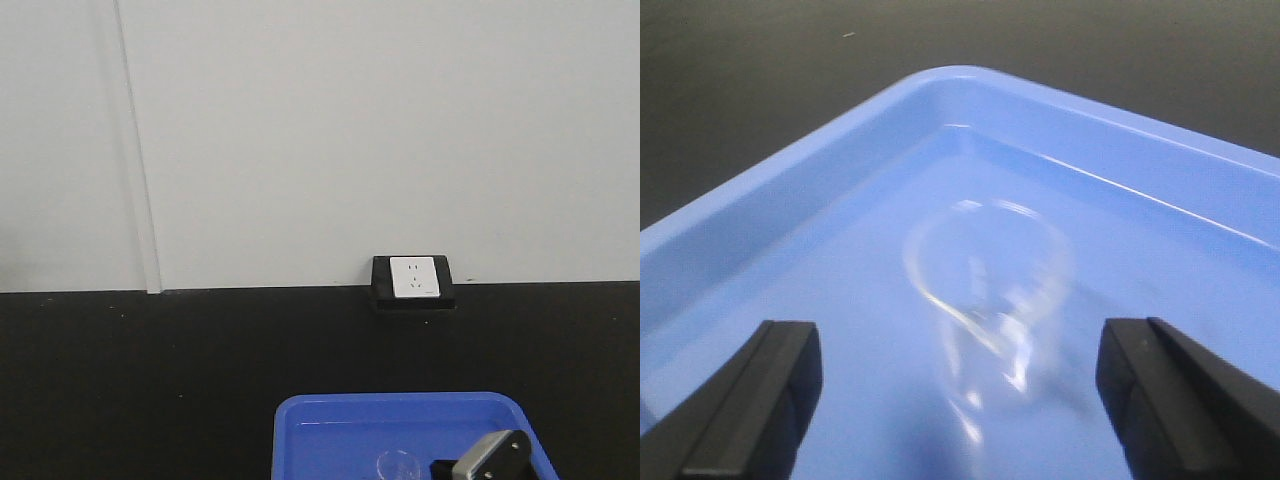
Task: Move beaker to silver tray on left bench
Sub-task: 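Lower the right gripper over the clear beaker in the blue tray, then close the right gripper on the beaker and lift it up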
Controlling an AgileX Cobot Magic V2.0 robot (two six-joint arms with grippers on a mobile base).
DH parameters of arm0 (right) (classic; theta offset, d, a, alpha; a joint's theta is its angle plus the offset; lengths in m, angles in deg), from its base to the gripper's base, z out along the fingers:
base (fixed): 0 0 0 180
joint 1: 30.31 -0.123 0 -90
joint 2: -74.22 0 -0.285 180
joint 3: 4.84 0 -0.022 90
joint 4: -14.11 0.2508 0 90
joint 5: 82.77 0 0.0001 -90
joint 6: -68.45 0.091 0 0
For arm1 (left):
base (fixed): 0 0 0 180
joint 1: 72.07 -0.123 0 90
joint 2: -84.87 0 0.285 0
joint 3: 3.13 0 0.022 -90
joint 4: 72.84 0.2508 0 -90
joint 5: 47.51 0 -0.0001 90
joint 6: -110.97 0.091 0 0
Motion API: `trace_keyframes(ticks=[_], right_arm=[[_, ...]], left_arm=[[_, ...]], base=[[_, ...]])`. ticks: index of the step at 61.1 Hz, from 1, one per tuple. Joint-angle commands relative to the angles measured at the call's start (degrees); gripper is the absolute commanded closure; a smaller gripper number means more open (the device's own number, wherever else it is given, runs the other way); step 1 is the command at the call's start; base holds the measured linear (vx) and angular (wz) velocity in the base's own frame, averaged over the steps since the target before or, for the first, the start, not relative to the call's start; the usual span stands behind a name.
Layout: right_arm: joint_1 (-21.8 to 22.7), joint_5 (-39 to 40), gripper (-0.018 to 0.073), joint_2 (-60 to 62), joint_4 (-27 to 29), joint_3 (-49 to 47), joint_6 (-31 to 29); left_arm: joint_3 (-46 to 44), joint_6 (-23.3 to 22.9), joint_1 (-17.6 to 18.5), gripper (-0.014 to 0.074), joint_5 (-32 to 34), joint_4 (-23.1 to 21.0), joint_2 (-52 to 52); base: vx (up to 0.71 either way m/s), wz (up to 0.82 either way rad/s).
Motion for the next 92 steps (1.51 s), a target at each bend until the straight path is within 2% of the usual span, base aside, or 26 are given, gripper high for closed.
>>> trace_keyframes(ticks=[1, 6, 11, 32, 42, 49, 57, 65, 67, 84, 92], right_arm=[[-2.1, 3.2, -0.0044, -0.9, 3.8, -4.3, -3.0], [-3.0, 1.9, -0.0042, -3.2, 8.7, -6.6, -3.1], [-3.0, 2.1, -0.0041, -5.1, 10.7, -8.1, -3.1], [-3.0, 6.2, -0.0012, -10.1, 10.6, -11.0, -3.1], [-3.0, 6.0, 0.0038, -11.0, 8.6, -13.3, -3.1], [-3.0, 5.8, 0.0142, -10.8, 8.6, -13.3, -2.1], [-3.0, 5.6, 0.0333, -9.4, 7.5, -13.3, 0.7], [-3.0, 2.9, 0.0532, -4.4, 2.6, -13.3, 2.2], [-3.0, 1.9, 0.0578, -2.9, 1.5, -13.3, 3.1], [-3.0, -5.9, 0.0575, 14.5, -7.2, -13.9, 19.3], [-3.0, -9.5, 0.0575, 20.6, -15.9, -17.0, 30.7]], left_arm=[[1.1, 0.0, 0.2, 0.0595, 4.5, -0.4, -0.4], [1.1, 0.0, 0.2, 0.0595, 4.5, -0.4, -0.4], [1.1, 0.0, 0.2, 0.0595, 4.5, -0.4, -0.4], [1.1, 0.0, 0.2, 0.0595, 4.5, -0.4, -0.4], [1.1, 0.0, 0.2, 0.0595, 4.5, -0.4, -0.4], [1.1, 0.0, 0.2, 0.0595, 4.5, -0.4, -0.4], [1.1, 0.0, 0.2, 0.0595, 4.5, -0.4, -0.4], [1.1, 0.0, 0.2, 0.0595, 4.5, -0.4, -0.4], [1.1, 0.0, 0.2, 0.0595, 4.5, -0.4, -0.4], [1.1, 0.0, 0.2, 0.0595, 4.5, -0.4, -0.4], [1.1, 0.0, 0.2, 0.0595, 4.5, -0.4, -0.4]], base=[[0.0, 0.0], [0.0, 0.0], [0.0, 0.0], [0.0, 0.0], [0.0, 0.0], [0.0, 0.0], [0.0, 0.0], [0.0, 0.0], [0.0, 0.0], [0.0, 0.0], [0.0, 0.0]])
